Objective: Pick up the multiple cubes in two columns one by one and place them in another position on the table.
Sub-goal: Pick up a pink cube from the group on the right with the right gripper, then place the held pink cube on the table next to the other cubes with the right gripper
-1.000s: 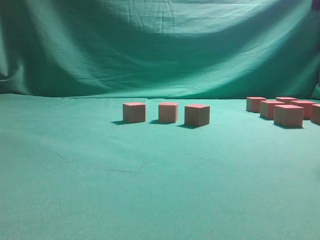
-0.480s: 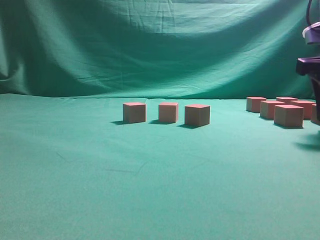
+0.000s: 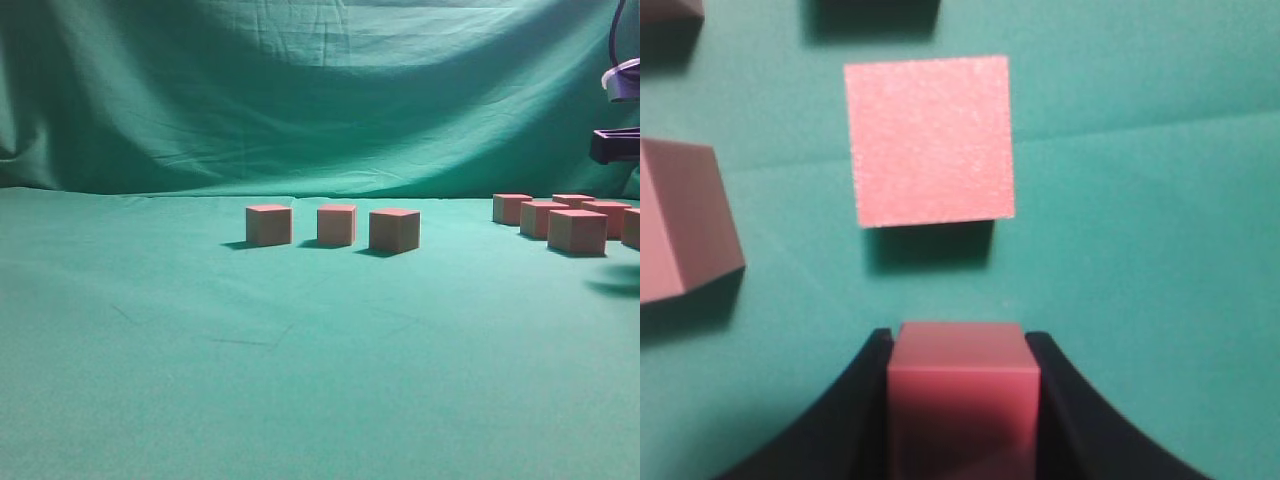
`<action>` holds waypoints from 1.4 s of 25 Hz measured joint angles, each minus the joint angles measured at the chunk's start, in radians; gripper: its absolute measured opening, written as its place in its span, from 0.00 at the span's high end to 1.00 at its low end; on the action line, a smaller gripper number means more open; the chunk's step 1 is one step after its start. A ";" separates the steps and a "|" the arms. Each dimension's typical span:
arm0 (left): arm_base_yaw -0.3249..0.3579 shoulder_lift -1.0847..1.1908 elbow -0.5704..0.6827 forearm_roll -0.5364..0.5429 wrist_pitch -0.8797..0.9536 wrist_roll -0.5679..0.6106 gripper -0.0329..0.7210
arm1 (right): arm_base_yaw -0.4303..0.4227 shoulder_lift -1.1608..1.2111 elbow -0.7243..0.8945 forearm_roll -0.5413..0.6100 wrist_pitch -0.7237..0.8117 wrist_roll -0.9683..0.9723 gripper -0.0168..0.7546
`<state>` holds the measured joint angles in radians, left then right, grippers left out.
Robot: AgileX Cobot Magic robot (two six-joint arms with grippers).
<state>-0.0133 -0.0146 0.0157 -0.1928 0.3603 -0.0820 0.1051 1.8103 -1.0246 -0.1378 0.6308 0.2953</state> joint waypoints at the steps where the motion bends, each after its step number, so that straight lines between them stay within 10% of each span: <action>1: 0.000 0.000 0.000 0.000 0.000 0.000 0.96 | 0.000 0.000 -0.007 0.000 0.019 0.000 0.64; 7: 0.000 0.000 0.000 0.000 0.000 0.000 0.96 | 0.058 -0.068 -0.112 0.000 0.194 0.000 0.64; 22: 0.000 0.000 0.000 0.000 0.000 0.000 0.96 | 0.635 -0.025 -0.429 0.011 0.379 0.000 0.64; 35: 0.000 0.000 0.000 0.000 0.000 0.000 0.96 | 0.722 0.368 -0.866 0.016 0.495 0.274 0.64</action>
<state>-0.0133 -0.0146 0.0157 -0.1928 0.3603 -0.0820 0.8271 2.1786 -1.8907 -0.1220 1.1262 0.5689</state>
